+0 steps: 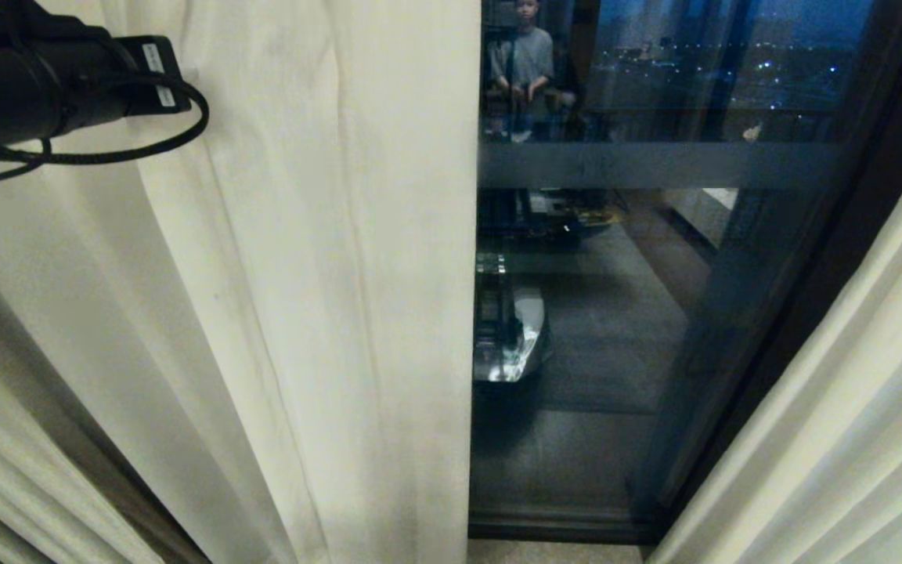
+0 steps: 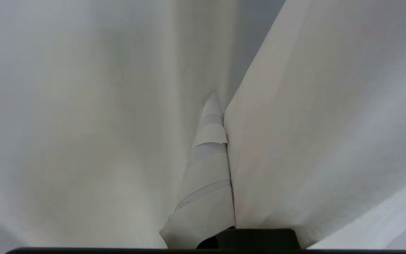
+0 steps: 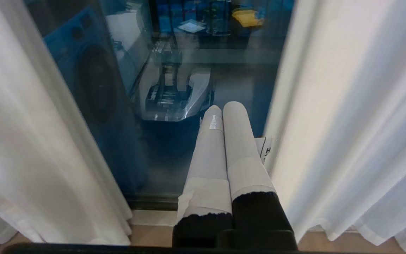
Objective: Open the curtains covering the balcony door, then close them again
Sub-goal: Pull the inner curtains open on both sides
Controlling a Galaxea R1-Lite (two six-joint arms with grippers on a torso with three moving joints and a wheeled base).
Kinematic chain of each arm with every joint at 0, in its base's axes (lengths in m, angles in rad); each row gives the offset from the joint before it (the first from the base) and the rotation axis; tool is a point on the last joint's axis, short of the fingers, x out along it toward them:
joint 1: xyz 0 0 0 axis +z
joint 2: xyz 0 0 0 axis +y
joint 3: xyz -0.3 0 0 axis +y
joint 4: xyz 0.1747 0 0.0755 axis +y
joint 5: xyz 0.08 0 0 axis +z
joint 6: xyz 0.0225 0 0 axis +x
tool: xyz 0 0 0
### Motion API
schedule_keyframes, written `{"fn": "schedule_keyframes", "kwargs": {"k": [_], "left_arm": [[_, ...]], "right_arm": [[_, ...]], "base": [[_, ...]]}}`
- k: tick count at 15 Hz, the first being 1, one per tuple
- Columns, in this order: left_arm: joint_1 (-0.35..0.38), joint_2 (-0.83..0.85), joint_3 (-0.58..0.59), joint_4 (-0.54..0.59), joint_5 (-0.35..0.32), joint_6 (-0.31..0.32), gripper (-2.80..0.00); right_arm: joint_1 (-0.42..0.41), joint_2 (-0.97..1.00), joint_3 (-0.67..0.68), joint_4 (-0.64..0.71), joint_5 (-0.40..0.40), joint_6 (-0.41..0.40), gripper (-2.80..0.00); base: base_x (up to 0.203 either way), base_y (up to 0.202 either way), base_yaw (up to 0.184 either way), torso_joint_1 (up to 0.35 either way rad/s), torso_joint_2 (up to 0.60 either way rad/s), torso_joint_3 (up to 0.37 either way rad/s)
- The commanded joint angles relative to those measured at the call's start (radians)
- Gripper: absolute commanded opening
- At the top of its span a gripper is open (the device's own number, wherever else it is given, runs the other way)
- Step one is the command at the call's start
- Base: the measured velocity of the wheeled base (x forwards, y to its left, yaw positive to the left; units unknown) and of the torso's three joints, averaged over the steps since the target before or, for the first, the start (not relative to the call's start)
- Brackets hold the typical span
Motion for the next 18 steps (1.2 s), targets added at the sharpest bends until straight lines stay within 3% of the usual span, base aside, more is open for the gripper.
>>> {"fn": "schedule_keyframes", "kwargs": {"k": [1, 7, 18], "left_arm": [[0.0, 0.005, 0.0, 0.0, 0.001, -0.001, -2.8], [0.0, 0.005, 0.014, 0.0, 0.006, 0.004, -2.8], [-0.005, -0.01, 0.019, 0.0, 0.003, 0.008, -2.8]], "right_arm": [[0.0, 0.0, 0.0, 0.0, 0.0, 0.0, -2.8], [0.0, 0.0, 0.0, 0.0, 0.0, 0.0, -2.8], [0.0, 0.0, 0.0, -0.001, 0.0, 0.0, -2.8]], "base": [[0.0, 0.187, 0.002, 0.003, 0.0, 0.007], [0.0, 0.173, 0.001, 0.004, 0.0, 0.002], [0.0, 0.0, 0.0, 0.0, 0.0, 0.0]]}}
